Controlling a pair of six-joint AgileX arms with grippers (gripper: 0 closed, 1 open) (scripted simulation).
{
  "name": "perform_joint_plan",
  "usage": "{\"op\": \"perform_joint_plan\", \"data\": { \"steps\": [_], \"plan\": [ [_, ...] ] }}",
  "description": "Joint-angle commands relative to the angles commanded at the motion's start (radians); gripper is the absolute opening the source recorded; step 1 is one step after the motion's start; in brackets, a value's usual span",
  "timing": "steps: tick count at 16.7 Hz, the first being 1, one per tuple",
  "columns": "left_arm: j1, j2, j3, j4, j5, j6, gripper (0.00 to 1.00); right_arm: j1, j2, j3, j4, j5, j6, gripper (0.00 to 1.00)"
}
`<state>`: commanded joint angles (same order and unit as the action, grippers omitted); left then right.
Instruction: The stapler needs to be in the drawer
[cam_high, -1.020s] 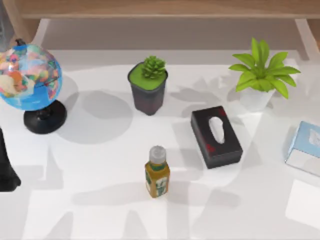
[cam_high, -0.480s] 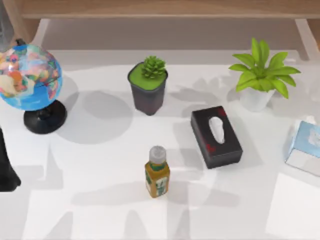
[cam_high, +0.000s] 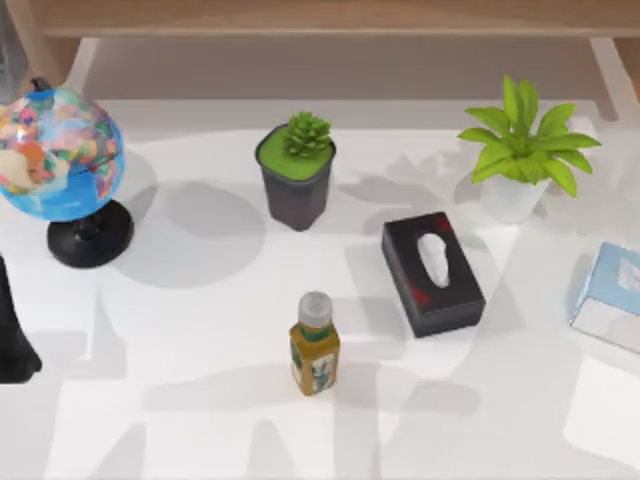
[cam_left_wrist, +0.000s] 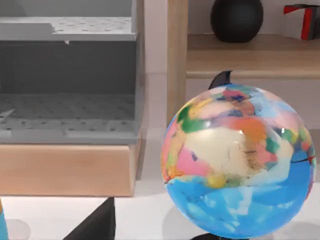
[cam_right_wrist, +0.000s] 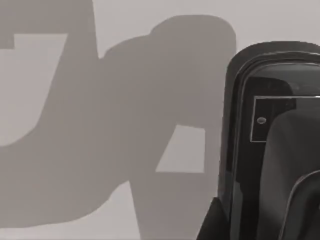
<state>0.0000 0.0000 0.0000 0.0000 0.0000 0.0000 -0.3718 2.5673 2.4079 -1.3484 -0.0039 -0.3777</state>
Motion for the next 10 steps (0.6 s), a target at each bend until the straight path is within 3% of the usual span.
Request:
{"op": "perform_joint_plan", "data": {
  "steps": [8, 10],
  "plan": [
    [0.000, 0.000, 0.000, 0.000, 0.000, 0.000, 1.00, -0.007, 0.018, -0.011, -0.025, 0.008, 0.026, 0.00],
    [0.000, 0.000, 0.000, 0.000, 0.000, 0.000, 1.00, -0.007, 0.018, -0.011, -0.025, 0.008, 0.026, 0.15]
  ]
}}
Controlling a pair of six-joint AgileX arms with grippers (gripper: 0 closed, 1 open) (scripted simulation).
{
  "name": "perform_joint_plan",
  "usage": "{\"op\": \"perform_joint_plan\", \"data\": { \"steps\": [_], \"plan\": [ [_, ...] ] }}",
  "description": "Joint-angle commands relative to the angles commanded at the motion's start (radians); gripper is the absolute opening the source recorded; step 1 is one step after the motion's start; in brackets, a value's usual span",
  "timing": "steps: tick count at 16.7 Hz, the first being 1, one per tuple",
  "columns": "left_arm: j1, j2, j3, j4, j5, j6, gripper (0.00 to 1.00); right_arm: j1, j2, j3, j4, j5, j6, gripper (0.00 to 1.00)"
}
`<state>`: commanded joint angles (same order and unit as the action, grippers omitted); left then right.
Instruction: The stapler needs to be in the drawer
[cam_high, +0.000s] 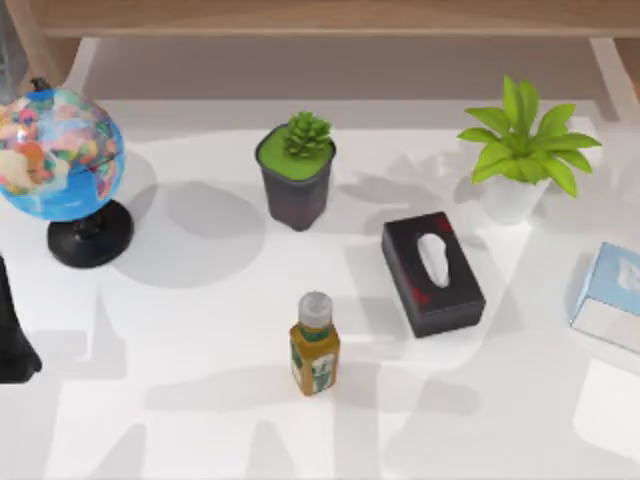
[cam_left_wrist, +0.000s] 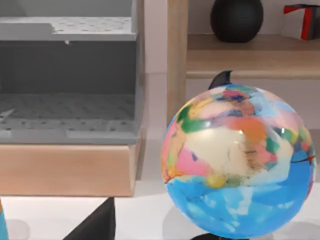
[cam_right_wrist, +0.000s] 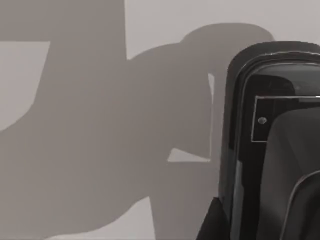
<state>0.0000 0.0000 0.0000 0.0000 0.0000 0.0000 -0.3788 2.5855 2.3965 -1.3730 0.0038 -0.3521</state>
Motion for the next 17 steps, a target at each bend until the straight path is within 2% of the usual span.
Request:
{"op": "perform_joint_plan", "data": {
  "steps": [11, 17],
  "plan": [
    [0.000, 0.000, 0.000, 0.000, 0.000, 0.000, 1.00, 0.000, 0.000, 0.000, 0.000, 0.000, 0.000, 0.98],
    [0.000, 0.000, 0.000, 0.000, 0.000, 0.000, 1.00, 0.000, 0.000, 0.000, 0.000, 0.000, 0.000, 1.00]
  ]
}}
